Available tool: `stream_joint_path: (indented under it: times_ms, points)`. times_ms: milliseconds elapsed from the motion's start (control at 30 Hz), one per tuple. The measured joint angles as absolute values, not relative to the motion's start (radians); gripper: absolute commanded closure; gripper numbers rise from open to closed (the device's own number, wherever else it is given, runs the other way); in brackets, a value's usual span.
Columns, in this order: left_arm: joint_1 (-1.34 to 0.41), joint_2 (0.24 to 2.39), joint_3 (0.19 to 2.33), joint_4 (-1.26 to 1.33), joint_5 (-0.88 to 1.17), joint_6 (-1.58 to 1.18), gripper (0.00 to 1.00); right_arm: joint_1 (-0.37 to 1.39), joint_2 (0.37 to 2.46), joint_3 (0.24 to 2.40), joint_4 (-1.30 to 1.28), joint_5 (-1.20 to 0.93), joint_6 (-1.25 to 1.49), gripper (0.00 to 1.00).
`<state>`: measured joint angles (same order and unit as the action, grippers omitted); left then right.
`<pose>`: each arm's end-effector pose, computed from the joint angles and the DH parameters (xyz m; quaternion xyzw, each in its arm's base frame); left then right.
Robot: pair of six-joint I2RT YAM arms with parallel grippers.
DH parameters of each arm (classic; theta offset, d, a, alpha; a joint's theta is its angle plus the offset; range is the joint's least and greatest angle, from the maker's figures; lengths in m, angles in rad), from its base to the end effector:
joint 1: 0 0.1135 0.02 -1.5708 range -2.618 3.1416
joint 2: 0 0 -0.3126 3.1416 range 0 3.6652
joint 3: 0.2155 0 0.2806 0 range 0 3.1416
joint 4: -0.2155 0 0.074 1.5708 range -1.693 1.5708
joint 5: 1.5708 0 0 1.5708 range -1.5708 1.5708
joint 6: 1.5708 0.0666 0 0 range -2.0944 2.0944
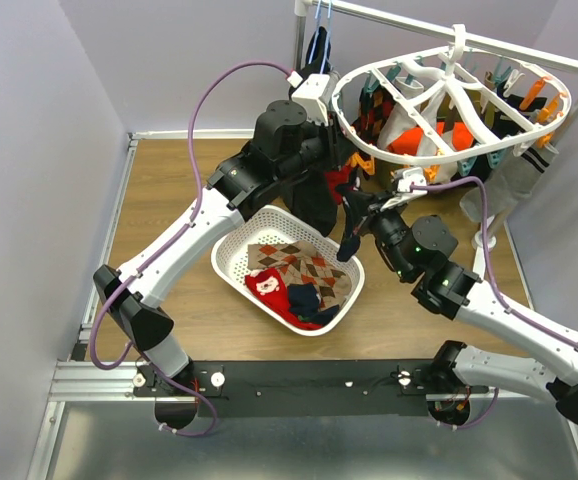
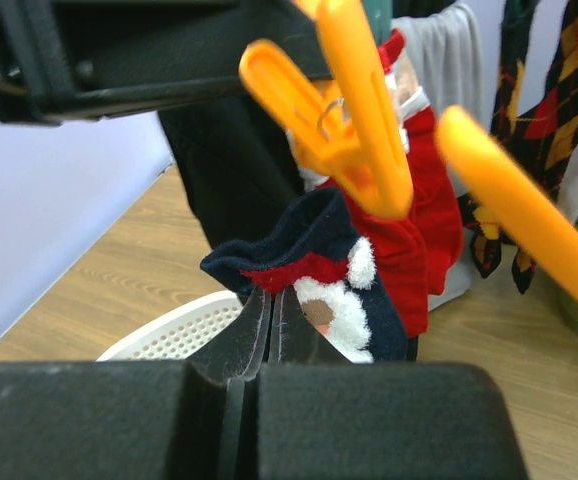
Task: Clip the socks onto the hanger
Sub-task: Clamp the sock onto the hanger.
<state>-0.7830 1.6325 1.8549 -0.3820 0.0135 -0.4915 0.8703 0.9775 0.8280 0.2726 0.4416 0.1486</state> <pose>0.3057 -0.3055 0.5221 0.1149 0.7525 -0.3900 0.5181 0.1883 0.1792 0.4077 -0.0746 0.6625 0.2299 0.7090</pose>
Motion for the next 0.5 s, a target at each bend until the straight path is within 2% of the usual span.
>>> stream_joint_path:
  times_ms: [500]
  points:
    - [-0.783, 1.623, 1.841, -0.355, 0.015, -0.492, 1.00, 0.811, 1.017, 0.860, 0.282, 0.427, 0.157, 0.99]
